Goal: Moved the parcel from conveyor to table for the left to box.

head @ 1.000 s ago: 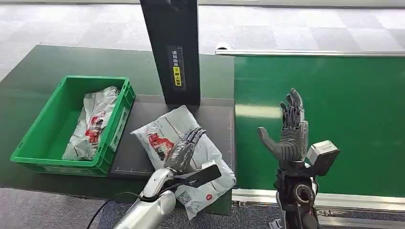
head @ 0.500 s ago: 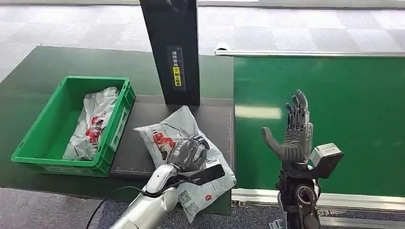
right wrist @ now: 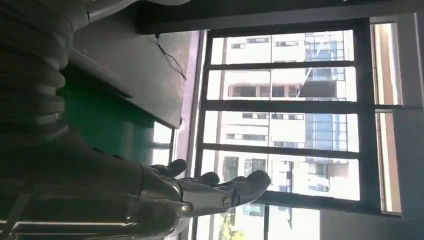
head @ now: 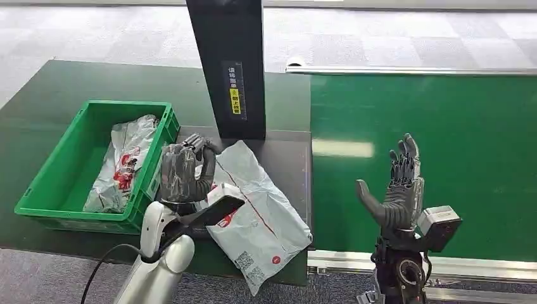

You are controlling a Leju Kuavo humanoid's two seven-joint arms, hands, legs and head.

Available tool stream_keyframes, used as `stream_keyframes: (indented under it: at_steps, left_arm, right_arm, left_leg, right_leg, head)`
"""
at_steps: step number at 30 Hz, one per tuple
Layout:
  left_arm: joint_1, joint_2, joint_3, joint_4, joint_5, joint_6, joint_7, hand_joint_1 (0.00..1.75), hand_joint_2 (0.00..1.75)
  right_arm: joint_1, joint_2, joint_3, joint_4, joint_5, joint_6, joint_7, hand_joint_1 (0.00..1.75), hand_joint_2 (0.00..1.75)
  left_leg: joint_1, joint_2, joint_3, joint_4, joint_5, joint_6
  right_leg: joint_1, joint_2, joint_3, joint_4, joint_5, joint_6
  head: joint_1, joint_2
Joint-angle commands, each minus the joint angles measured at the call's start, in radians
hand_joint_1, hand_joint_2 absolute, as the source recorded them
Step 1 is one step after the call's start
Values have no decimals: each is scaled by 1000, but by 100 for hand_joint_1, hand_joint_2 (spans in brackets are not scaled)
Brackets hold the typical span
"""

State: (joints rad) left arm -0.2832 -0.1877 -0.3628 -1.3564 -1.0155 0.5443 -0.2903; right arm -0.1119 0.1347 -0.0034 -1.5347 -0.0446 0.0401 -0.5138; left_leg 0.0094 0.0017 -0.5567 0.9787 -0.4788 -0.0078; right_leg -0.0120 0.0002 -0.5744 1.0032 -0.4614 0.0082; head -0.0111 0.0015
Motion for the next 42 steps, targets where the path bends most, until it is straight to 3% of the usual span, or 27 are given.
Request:
stream_keyframes:
  at_steps: [1,12,13,14,15,17,27,34,41,42]
  left_arm:
    - [50,74,39,-323,-20,114,-19,175,175]
    - [40,90,65,-326,-2,72,-7,175,175]
    - [30,108,60,-302,-4,0,33,175,175]
    - [15,132,58,-268,36,-119,77,154,175]
    - [-3,149,64,-215,47,-178,88,0,175]
    - [-38,162,66,-40,70,-316,80,0,175]
    - [-108,120,-41,544,-59,-375,53,0,175]
    - [-168,95,-73,706,-92,-365,50,0,175]
    - [-219,74,-141,852,-136,-426,39,0,175]
    - [-216,73,-146,854,-138,-424,34,148,175]
  right_arm:
    - [76,21,-52,-70,13,-23,-13,0,175]
    - [98,24,-63,-85,16,-20,-21,0,175]
    - [98,23,-63,-86,16,-20,-20,0,175]
    - [100,15,-61,-86,18,-17,-22,0,175]
    - [98,10,-60,-83,18,-11,-22,0,175]
    - [79,-3,-54,-63,15,7,-18,0,175]
    - [93,-17,-46,-57,15,14,-9,0,175]
    - [82,-20,-44,-47,16,5,-1,0,175]
    - [32,-34,-23,1,2,-9,1,0,175]
    - [29,-33,-21,2,1,-10,1,0,175]
  left_leg:
    - [1,1,0,0,0,0]
    - [0,0,1,-1,0,0]
    - [0,0,1,-1,0,0]
    - [0,0,2,-1,0,0]
    - [0,0,2,-1,0,0]
    - [-1,-1,4,-2,1,0]
    - [0,-3,6,-4,2,0]
    - [0,-1,3,-1,1,0]
    - [-1,-1,9,-2,1,1]
    - [-1,-2,10,-2,0,1]
  right_leg:
    - [1,1,-1,0,0,-1]
    - [0,0,1,-1,0,-1]
    - [0,0,1,-1,0,-1]
    - [0,0,1,-1,0,-1]
    - [0,0,1,-1,0,-1]
    - [0,-1,3,-1,0,-1]
    - [0,-3,6,-4,0,0]
    - [0,-2,3,-1,0,0]
    - [-1,-3,11,-2,0,0]
    - [-1,-3,13,-1,-1,0]
  head:
    - [0,0]
    - [0,0]
    - [0,0]
    - [0,0]
    - [0,0]
    - [0,0]
    - [0,0]
    - [0,0]
    - [0,0]
    - [0,0]
